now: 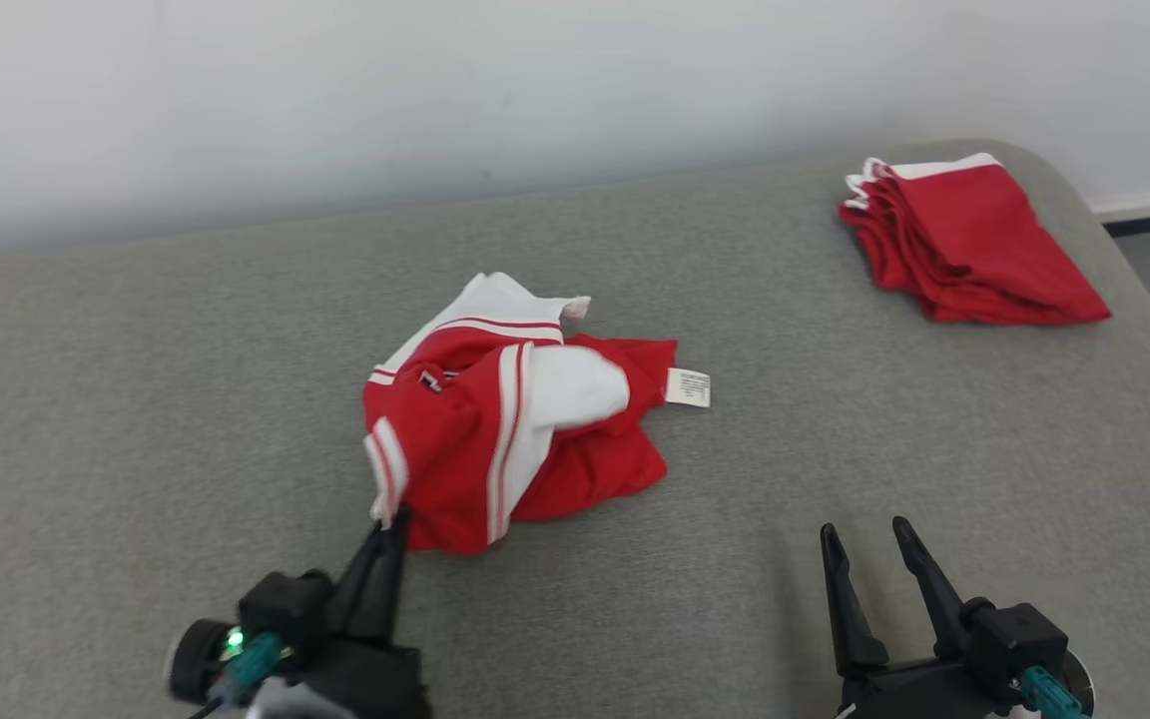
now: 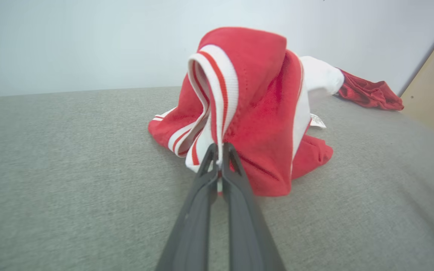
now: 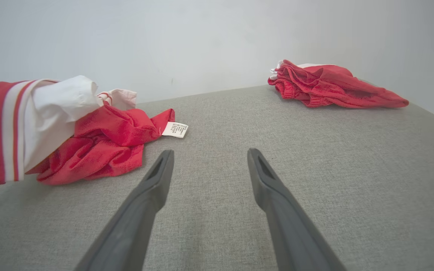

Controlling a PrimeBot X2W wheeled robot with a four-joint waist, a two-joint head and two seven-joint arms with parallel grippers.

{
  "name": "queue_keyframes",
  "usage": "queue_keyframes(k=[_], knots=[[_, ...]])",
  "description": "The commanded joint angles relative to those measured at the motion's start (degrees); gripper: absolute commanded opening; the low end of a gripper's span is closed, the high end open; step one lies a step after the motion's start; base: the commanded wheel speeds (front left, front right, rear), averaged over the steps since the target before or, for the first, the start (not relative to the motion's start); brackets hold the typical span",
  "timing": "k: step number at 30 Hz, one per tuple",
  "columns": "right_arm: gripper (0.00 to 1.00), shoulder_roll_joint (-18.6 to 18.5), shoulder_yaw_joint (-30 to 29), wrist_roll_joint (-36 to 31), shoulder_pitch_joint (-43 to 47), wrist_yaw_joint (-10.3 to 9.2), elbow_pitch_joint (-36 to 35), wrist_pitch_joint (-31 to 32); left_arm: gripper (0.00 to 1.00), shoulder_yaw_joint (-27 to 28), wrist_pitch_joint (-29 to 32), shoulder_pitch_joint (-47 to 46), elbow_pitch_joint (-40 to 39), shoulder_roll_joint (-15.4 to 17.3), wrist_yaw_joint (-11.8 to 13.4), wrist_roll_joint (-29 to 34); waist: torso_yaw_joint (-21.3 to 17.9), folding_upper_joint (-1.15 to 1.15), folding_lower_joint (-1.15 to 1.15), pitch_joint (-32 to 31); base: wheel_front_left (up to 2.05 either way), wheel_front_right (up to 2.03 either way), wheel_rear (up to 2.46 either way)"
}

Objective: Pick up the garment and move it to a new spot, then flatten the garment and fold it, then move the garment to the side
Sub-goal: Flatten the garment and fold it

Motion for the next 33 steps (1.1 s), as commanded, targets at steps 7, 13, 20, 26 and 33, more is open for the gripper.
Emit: queue_keyframes(k=[7, 13, 20, 26, 33], knots=[[1.00, 0.09, 0.75, 0.88, 0.92, -0.13, 0.16, -0.05, 0.00, 5.48, -0.09, 4.76, -5.23, 6.73, 0.43, -1.43, 6.85, 0.00, 0.01, -1.65, 0.00, 0.00, 0.00], [1.00, 0.08, 1.54, 1.19, 0.20, -0.13, 0.39, -0.05, 0.00, 9.18, 1.92, 7.07, -6.21, 10.46, 1.17, -3.70, 7.27, 0.00, 0.01, -0.97, 0.00, 0.00, 0.00], [1.00, 0.08, 0.81, 0.98, 0.63, -0.13, 0.84, -0.05, 0.00, 9.37, 1.22, 6.25, -3.35, 10.39, 1.92, -3.54, 6.24, 0.00, 0.01, -0.87, 0.00, 0.00, 0.00], [1.00, 0.08, 0.51, 1.00, 0.91, -0.13, 1.23, -0.05, 0.00, 9.11, 0.16, 3.91, -2.29, 9.67, 1.81, -2.99, 6.35, 0.00, 0.01, -1.79, 0.00, 0.00, 0.00], [1.00, 0.07, 0.41, 0.75, 0.11, -0.13, 1.16, -0.05, 0.00, 8.28, -0.08, -0.55, -1.64, 10.35, 1.17, -2.15, 5.90, 0.00, 0.01, -1.64, 0.00, 0.00, 0.00]])
